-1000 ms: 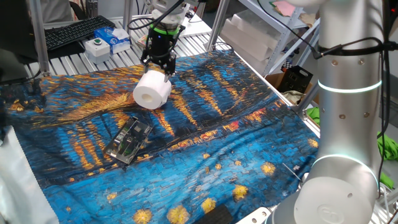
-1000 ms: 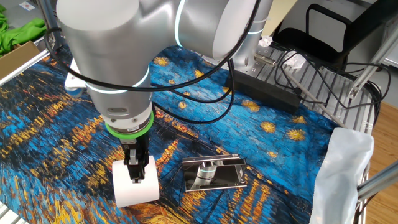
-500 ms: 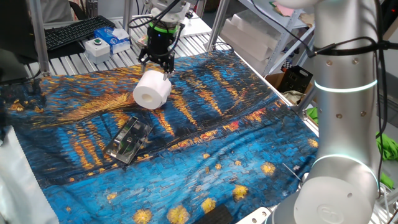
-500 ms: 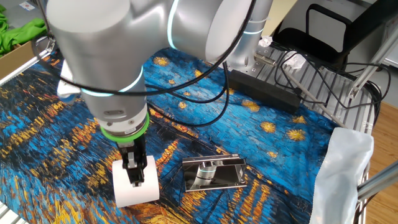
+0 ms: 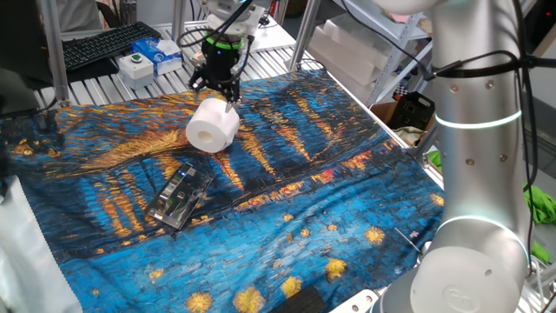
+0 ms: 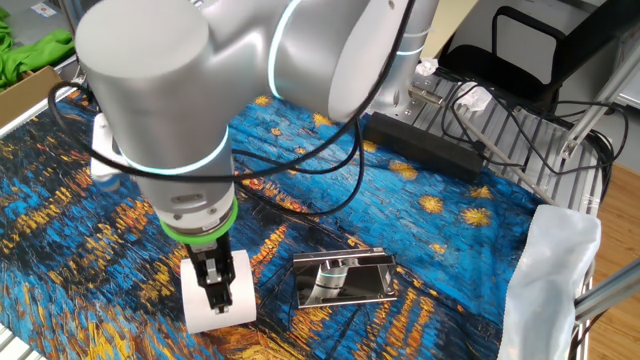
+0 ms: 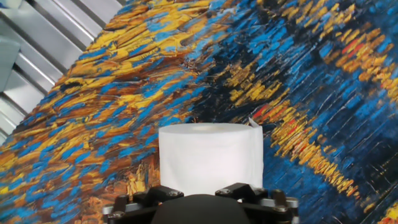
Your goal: Put the toilet paper on its holder
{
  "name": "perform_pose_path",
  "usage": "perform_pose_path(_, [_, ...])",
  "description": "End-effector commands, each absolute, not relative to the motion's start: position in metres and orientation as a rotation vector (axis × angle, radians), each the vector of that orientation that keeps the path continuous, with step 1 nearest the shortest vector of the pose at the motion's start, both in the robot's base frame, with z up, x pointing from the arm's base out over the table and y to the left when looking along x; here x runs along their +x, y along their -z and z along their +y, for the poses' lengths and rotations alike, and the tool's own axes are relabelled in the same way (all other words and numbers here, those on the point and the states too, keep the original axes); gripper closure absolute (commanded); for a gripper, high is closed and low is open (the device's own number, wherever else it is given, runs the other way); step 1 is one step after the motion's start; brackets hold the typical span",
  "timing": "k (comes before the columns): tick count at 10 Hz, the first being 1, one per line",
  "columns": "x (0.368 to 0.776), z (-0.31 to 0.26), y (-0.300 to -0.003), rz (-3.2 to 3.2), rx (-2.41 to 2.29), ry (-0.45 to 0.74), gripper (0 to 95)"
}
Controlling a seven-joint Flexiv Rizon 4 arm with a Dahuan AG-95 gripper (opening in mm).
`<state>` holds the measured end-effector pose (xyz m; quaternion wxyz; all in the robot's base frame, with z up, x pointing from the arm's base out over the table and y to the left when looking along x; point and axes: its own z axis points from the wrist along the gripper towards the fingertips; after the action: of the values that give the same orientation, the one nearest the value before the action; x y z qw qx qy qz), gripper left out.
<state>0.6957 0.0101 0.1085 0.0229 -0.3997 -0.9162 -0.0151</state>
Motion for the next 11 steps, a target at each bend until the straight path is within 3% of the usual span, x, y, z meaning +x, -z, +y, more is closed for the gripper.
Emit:
perform_pose_path(1, [0.696, 0.008, -0.105, -2.849, -1.231, 0.035, 0.0])
perform_pose_path(11, [0.700, 0.002, -0.081, -2.872, -1.221, 0.064, 0.0])
